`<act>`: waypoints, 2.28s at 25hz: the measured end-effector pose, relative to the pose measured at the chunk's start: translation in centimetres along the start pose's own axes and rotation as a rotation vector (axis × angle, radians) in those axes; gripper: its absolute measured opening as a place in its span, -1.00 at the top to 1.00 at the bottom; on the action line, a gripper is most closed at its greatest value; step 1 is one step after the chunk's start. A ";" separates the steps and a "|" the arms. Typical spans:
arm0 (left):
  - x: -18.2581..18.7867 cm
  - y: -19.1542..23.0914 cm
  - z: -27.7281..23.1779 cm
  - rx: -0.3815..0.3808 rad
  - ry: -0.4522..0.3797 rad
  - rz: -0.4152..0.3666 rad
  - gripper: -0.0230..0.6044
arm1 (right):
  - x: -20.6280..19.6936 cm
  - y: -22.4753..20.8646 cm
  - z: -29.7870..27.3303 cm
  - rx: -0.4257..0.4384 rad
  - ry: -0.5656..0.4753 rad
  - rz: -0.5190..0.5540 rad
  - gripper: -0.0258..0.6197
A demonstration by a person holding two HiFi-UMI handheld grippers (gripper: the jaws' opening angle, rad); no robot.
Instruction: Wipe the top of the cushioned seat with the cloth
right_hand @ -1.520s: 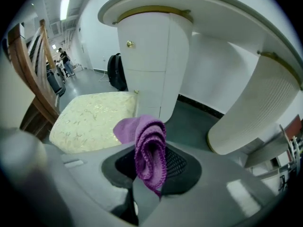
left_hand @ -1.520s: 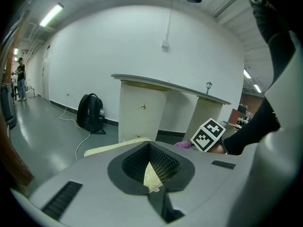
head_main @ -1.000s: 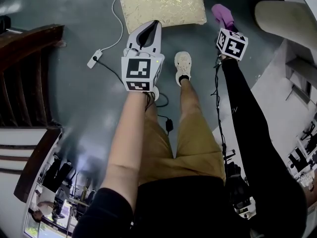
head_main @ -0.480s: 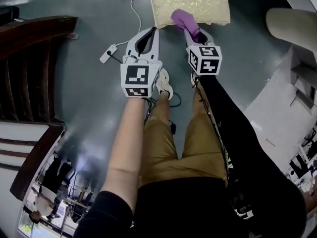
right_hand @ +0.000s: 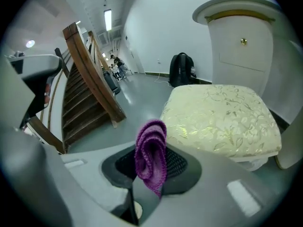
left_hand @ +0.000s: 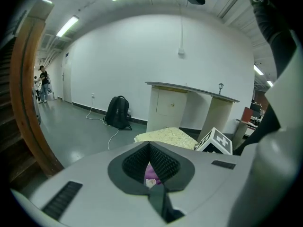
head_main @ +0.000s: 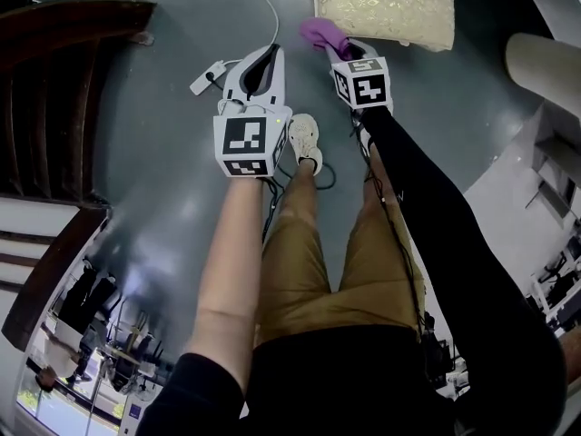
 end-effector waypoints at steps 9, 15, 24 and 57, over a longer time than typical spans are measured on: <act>1.1 -4.2 -3.9 -0.048 -0.001 0.015 0.90 | -0.8 -10.5 4.5 -0.155 0.017 -0.036 0.65; 4.1 -10.4 -7.8 -0.108 -0.012 -0.003 0.90 | -0.6 -19.3 9.8 -0.245 0.014 -0.069 0.65; 6.9 -17.5 -13.0 -0.174 -0.014 -0.030 0.90 | -1.8 -30.7 16.3 -0.361 0.040 -0.096 0.65; 38.5 -21.3 -0.3 -0.092 -0.368 -0.177 0.90 | 33.9 -14.9 44.1 -0.166 -0.705 0.175 0.65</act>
Point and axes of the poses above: the fingertips, and each gripper's own axes: z backward along the fingers, y to its left, x out of its top, the point moved 3 cm from there along z, backward along the fingers, and after that the axes turned 5 degrees about -y, right-handed, at the moved point
